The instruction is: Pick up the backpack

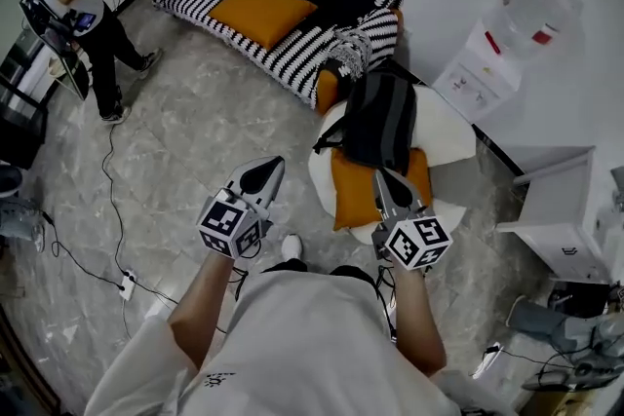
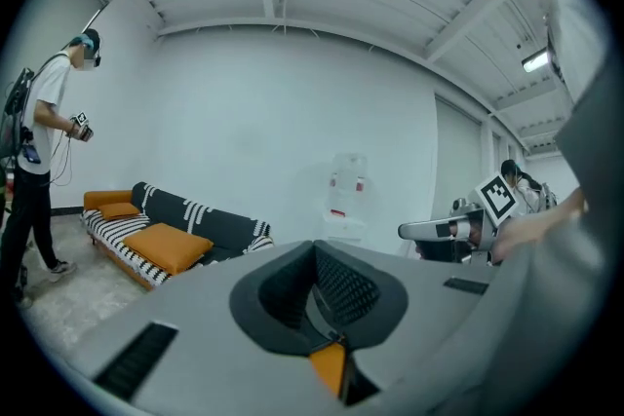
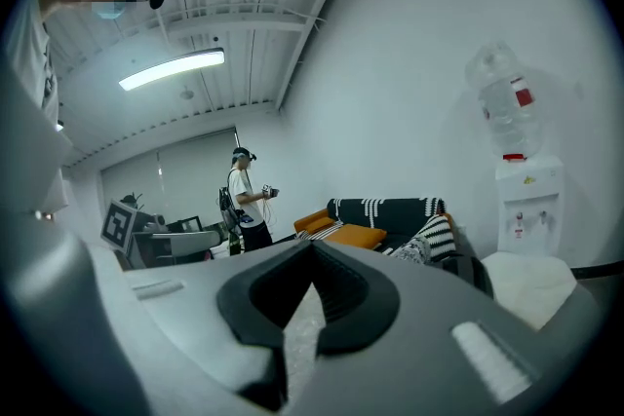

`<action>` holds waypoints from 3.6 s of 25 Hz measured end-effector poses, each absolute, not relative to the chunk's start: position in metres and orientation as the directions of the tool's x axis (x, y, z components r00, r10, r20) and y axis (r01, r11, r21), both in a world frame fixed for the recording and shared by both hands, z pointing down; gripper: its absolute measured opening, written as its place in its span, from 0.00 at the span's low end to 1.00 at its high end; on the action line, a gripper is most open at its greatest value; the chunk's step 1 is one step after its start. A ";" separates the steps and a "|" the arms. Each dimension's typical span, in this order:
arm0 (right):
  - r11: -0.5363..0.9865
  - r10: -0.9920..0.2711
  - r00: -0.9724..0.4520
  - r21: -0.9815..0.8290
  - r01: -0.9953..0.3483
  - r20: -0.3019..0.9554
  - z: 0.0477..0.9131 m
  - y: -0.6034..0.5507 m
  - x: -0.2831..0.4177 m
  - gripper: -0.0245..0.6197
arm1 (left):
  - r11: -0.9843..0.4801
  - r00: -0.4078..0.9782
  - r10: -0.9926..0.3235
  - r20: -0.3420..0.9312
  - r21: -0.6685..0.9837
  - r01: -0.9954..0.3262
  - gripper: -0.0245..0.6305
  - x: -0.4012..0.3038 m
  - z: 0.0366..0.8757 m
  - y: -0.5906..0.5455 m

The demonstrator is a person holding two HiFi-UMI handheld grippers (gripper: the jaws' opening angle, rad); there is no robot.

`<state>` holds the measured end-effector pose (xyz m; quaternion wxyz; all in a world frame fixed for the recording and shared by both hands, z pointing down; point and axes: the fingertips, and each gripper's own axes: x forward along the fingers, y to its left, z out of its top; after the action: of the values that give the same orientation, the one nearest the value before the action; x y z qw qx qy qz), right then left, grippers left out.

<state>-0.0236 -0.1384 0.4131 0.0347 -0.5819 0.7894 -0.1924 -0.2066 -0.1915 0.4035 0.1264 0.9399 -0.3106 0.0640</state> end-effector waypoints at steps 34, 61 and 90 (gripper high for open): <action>0.000 -0.973 -0.083 -0.358 -0.934 0.217 0.472 -0.208 0.163 0.04 | -0.926 0.918 -0.275 0.284 0.178 -0.332 0.03 0.010 0.435 -0.293; -0.272 -0.871 0.093 -0.315 -0.909 0.482 0.640 -0.353 0.204 0.04 | -0.937 0.863 0.054 0.503 0.324 -0.130 0.03 0.089 0.641 -0.454; -0.389 -0.750 0.186 -0.196 -0.900 0.635 0.855 -0.411 0.286 0.04 | -0.866 0.748 0.168 0.642 0.459 -0.200 0.24 0.141 0.856 -0.490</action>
<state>0.2862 -0.4112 0.8550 -0.1113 -0.7618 0.5413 -0.3379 0.1410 -0.4904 0.8557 0.2591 0.8982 -0.0089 0.3549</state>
